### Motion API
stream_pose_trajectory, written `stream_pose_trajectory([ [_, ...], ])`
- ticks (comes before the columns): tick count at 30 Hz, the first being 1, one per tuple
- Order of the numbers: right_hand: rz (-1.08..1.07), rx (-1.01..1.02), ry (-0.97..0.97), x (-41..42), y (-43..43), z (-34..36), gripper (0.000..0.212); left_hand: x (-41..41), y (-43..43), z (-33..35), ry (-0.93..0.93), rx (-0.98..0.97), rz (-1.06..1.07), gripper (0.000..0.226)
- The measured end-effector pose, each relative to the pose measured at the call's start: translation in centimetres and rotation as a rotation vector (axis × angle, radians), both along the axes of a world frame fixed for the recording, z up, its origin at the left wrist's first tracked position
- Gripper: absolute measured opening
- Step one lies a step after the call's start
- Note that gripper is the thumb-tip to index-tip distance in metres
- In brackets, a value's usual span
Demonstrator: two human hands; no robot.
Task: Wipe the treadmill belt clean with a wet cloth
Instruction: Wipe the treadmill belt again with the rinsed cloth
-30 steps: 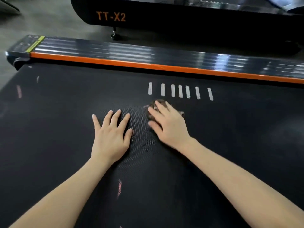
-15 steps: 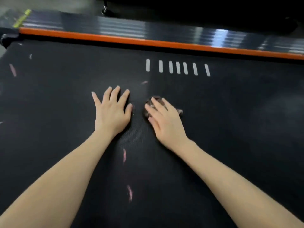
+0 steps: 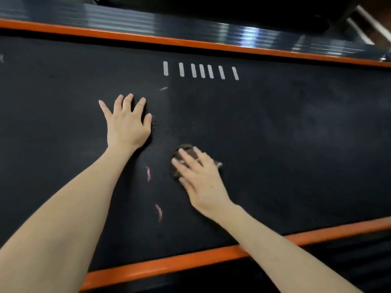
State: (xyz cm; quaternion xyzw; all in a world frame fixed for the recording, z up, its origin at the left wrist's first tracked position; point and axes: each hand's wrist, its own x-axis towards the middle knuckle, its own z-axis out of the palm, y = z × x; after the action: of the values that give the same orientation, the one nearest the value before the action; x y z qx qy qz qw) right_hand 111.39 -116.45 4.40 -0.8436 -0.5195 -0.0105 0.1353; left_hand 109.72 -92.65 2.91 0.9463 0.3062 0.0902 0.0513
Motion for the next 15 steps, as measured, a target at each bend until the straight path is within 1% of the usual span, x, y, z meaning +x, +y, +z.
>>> stream_pose_trajectory([
  [2, 0.078, -0.001, 0.038, -1.2, -2.0, 0.6, 0.044, -0.4, -0.1, 0.8, -0.02, -0.025, -0.033, 0.052],
  [4, 0.033, -0.043, 0.003, -0.2, -6.0, 0.6, 0.045, -1.3, -0.4, 1.6, -0.08, -0.058, -0.058, 0.056],
  [7, -0.199, 0.008, -0.012, 2.5, -13.4, 1.6, 0.045, -4.8, -1.5, 2.6, -0.166, -0.061, -0.057, 0.056],
  [9, -0.411, 0.013, 0.092, 3.0, -15.4, 2.4, 0.043, -8.3, -2.3, 2.9, -0.146, -0.061, -0.049, 0.057],
  [10, -0.484, 0.026, 0.159, 2.3, -14.6, 3.0, 0.043, -9.9, -2.4, 2.9, -0.11, -0.055, -0.055, 0.058],
  [12, -0.426, 0.057, 0.1, -0.6, -11.1, 3.0, 0.039, -12.1, -2.1, 2.9, -0.036, -0.043, -0.076, 0.062],
  [13, -0.357, 0.068, 0.116, -2.4, -9.2, 2.8, 0.037, -12.6, -1.7, 2.7, -0.001, -0.042, -0.076, 0.064],
  [15, -0.225, -0.053, 0.14, -5.0, -7.2, 2.4, 0.036, -13.3, -1.1, 1.8, 0.072, -0.033, -0.077, 0.067],
])
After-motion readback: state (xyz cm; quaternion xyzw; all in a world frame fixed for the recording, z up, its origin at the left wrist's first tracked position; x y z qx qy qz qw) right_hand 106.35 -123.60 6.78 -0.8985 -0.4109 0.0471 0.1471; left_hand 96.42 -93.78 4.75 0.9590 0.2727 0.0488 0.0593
